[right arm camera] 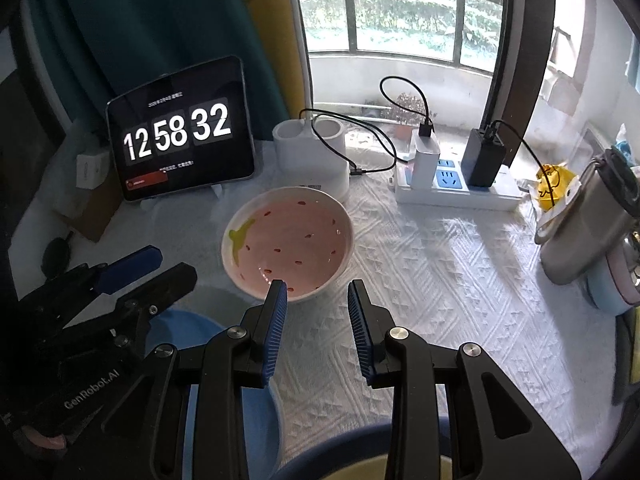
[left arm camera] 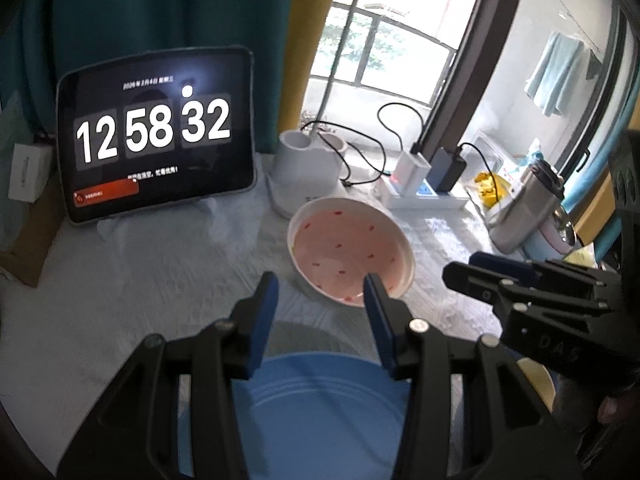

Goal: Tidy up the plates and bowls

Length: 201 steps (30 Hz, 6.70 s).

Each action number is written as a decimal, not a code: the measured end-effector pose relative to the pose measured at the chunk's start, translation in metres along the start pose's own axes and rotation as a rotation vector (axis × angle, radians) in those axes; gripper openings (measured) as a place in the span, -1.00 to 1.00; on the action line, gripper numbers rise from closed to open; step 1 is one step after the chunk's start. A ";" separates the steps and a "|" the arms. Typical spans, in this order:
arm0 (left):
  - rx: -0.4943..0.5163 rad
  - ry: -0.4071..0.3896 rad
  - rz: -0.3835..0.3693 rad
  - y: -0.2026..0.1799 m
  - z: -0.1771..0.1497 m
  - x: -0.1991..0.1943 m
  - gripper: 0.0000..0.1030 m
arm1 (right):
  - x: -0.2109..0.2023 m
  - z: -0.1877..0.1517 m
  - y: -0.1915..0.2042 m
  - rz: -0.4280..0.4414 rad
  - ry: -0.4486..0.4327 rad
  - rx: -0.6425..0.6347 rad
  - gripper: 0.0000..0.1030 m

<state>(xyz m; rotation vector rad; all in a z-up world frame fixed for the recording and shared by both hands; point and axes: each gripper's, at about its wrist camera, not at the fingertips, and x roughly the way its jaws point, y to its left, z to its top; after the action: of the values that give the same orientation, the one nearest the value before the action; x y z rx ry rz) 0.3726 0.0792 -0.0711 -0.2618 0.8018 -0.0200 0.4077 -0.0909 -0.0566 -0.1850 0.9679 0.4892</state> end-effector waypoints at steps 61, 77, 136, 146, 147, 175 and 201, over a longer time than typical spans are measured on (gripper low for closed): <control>-0.050 0.078 0.010 0.005 0.001 0.065 -0.31 | 0.086 0.020 -0.022 0.094 0.160 0.164 -0.56; -0.036 0.000 -0.001 -0.003 0.000 0.024 -0.31 | 0.047 0.016 -0.008 0.083 0.080 0.134 -0.56; 0.070 -0.084 -0.057 -0.078 -0.054 -0.080 -0.31 | -0.081 -0.055 -0.021 0.064 -0.048 0.164 -0.56; 0.102 -0.059 -0.073 -0.103 -0.067 -0.077 -0.31 | -0.092 -0.077 -0.041 0.049 -0.047 0.199 -0.56; 0.105 -0.055 -0.075 -0.105 -0.069 -0.077 -0.31 | -0.092 -0.078 -0.042 0.047 -0.046 0.201 -0.56; 0.193 0.045 -0.100 -0.148 -0.112 -0.064 -0.31 | -0.101 -0.143 -0.083 0.026 -0.003 0.298 -0.56; 0.238 0.114 -0.103 -0.156 -0.131 -0.055 -0.26 | -0.096 -0.164 -0.087 -0.038 0.046 0.278 -0.56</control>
<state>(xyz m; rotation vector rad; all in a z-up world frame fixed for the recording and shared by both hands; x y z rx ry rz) 0.2531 -0.0950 -0.0819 -0.0764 0.8897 -0.2279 0.2819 -0.2567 -0.0754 0.0355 1.0647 0.3121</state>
